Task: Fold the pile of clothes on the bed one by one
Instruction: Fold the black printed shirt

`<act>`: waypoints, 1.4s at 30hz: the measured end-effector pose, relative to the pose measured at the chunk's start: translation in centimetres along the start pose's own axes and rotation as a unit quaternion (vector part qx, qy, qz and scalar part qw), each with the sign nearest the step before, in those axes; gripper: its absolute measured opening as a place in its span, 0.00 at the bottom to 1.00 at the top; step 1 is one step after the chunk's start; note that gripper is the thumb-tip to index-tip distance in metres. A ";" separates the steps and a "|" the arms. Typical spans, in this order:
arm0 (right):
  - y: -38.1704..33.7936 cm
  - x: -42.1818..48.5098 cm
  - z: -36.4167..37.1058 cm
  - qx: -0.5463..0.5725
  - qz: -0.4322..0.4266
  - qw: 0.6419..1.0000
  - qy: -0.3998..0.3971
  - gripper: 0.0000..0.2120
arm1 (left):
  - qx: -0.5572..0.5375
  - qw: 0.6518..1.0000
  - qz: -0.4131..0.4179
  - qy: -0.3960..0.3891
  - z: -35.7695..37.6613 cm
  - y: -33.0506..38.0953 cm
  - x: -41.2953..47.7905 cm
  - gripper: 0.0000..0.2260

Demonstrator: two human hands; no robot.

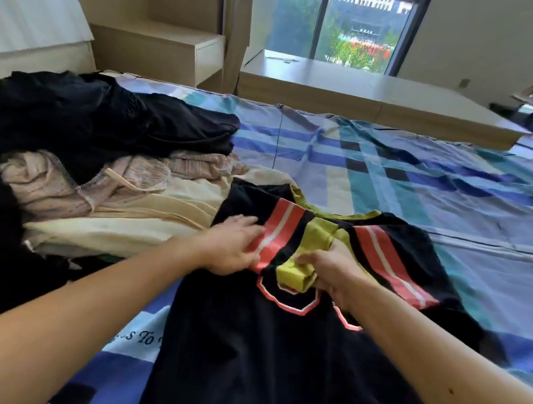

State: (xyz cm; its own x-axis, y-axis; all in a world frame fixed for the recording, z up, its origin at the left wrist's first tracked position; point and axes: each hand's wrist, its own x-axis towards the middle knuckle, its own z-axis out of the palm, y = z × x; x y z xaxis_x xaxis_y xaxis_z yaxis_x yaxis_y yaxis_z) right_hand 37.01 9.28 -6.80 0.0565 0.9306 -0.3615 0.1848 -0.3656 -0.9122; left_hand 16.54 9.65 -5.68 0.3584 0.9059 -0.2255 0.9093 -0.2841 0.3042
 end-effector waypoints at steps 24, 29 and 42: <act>-5.5 11.7 -16.1 -0.532 0.012 0.841 -0.102 0.26 | 0.074 0.994 -0.070 -0.036 -7.1 1.7 14.2 0.28; -8.4 10.2 -16.6 -0.460 0.089 0.866 -0.173 0.09 | -0.009 0.991 -0.093 -0.090 -9.6 2.0 14.3 0.13; -14.2 7.6 -15.8 -0.533 -0.269 0.779 0.192 0.10 | 0.169 0.933 -0.046 0.314 -15.3 5.0 11.4 0.11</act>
State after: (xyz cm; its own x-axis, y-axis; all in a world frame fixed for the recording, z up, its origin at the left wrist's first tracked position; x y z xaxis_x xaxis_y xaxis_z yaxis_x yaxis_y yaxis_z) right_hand 50.32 21.73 6.45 -0.0592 0.9552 0.2898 0.9810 0.1093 -0.1600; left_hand 21.91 23.35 7.41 0.1778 0.9064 0.3833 0.9829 -0.1827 -0.0239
